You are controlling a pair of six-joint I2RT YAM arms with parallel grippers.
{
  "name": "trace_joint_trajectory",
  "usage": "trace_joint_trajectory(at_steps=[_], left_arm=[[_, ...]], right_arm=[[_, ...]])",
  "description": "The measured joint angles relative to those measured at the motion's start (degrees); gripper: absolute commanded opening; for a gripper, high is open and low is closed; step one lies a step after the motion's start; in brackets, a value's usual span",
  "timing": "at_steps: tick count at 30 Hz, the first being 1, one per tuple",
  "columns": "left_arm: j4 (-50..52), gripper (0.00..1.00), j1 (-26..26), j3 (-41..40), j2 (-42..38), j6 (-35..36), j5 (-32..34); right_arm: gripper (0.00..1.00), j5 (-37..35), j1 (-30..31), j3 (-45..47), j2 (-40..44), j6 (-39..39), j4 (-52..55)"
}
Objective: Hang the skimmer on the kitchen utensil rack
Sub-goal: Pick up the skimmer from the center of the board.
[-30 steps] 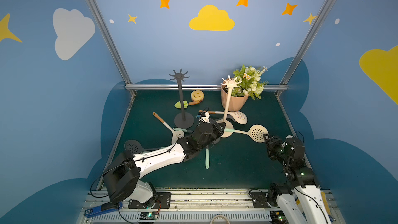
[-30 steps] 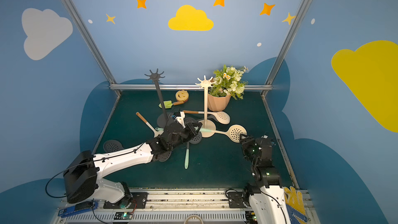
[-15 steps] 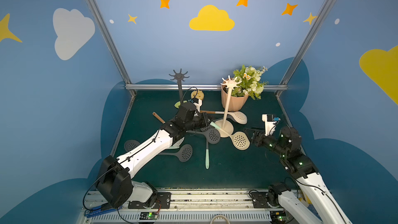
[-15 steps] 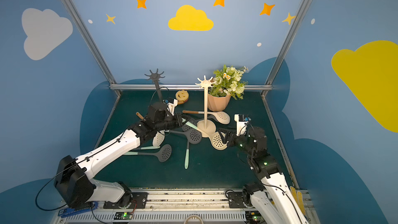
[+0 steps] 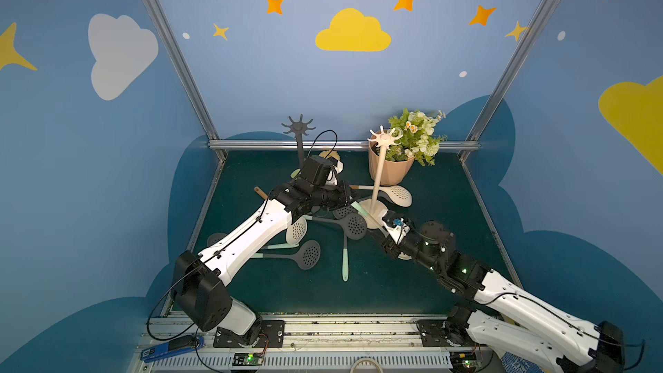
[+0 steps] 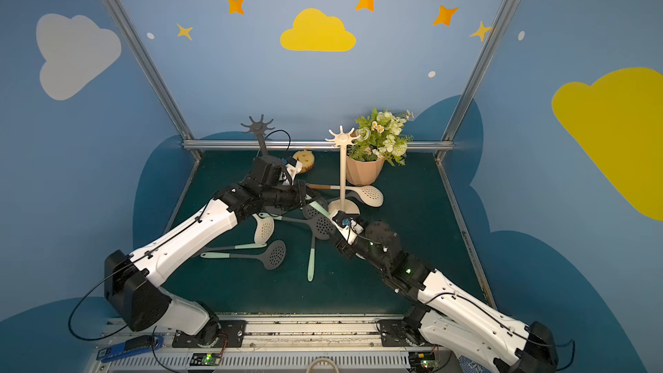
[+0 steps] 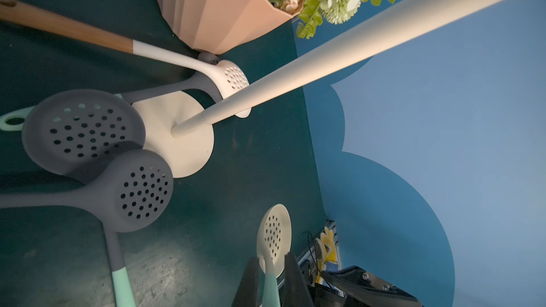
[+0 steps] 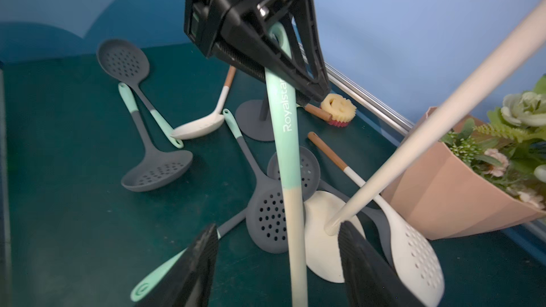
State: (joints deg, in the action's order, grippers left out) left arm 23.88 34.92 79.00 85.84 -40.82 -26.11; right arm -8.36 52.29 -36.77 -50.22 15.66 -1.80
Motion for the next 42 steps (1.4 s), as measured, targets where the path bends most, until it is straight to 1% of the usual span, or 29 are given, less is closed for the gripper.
trace_joint_trajectory(at_steps=[5, 9, 13, 18, 21, 22, 24, 25, 27, 28, 29, 31, 32, 36, 40, 42], left_arm=[[2.9, 0.04, 0.0, 0.1, 0.4, -2.9, -0.2], [3.9, 0.05, 0.0, 0.1, 0.5, -4.8, -0.2], [4.3, 0.05, 0.0, 0.1, 0.6, -6.4, -0.2], [4.9, 0.05, 0.0, 0.1, 0.6, -8.3, -0.2], [4.9, 0.07, -0.1, 0.1, 0.6, -9.4, -0.2], [4.9, 0.11, -0.1, 0.1, 0.6, -9.6, -0.2], [4.8, 0.14, -0.3, 0.1, 0.6, -10.3, -0.3], [4.8, 0.19, -0.4, 0.1, 0.6, -10.7, -0.5], [4.6, 0.41, -0.5, 0.2, 0.6, -10.6, -0.9], [4.4, 0.55, -0.5, 0.4, 0.6, -10.4, -1.3], [3.9, 0.65, -0.7, 0.6, 0.5, -10.1, -1.7], [3.0, 0.79, -0.9, 0.8, 0.0, -8.7, -2.1], [2.8, 0.83, -1.1, 0.9, -0.5, -7.5, -2.3], [0.3, 0.92, -1.8, 0.0, -4.7, -3.0, -3.5], [-4.9, 0.95, -2.3, -4.8, -12.5, 3.2, -4.5], [-6.5, 0.96, -2.3, -6.7, -15.0, 6.3, -4.9]], right_arm=[[0.65, -8.9, 3.5, 0.1, -5.9, 7.5, -5.3], [0.64, -13.5, 4.7, 0.1, -9.2, 11.9, -8.8], [0.57, -17.2, 5.9, 0.1, -12.5, 15.5, -10.9], [0.45, -21.8, 8.7, 0.1, -15.3, 19.5, -13.4], [0.28, -25.4, 10.1, 0.3, -16.2, 22.0, -15.8], [0.19, -26.3, 10.3, 0.5, -16.2, 22.6, -16.5], [0.10, -27.8, 10.6, 0.7, -16.2, 23.1, -17.2], [0.05, -28.6, 10.6, 0.8, -16.2, 22.9, -17.4], [0.02, -29.5, 10.5, 0.7, -15.8, 22.5, -17.6], [0.01, -30.0, 10.5, 0.8, -15.6, 22.2, -17.2], [0.01, -30.2, 10.3, 0.8, -15.1, 21.9, -16.5], [0.00, -29.9, 9.9, 0.9, -13.6, 20.8, -14.7], [0.00, -29.4, 9.6, 1.1, -12.2, 20.0, -13.4], [0.00, -27.0, 6.6, 1.2, -5.1, 16.0, -7.9], [0.00, -25.1, 2.7, 1.2, 0.3, 11.7, -3.5], [0.00, -23.7, 0.2, 1.2, 1.8, 9.6, -1.6]])
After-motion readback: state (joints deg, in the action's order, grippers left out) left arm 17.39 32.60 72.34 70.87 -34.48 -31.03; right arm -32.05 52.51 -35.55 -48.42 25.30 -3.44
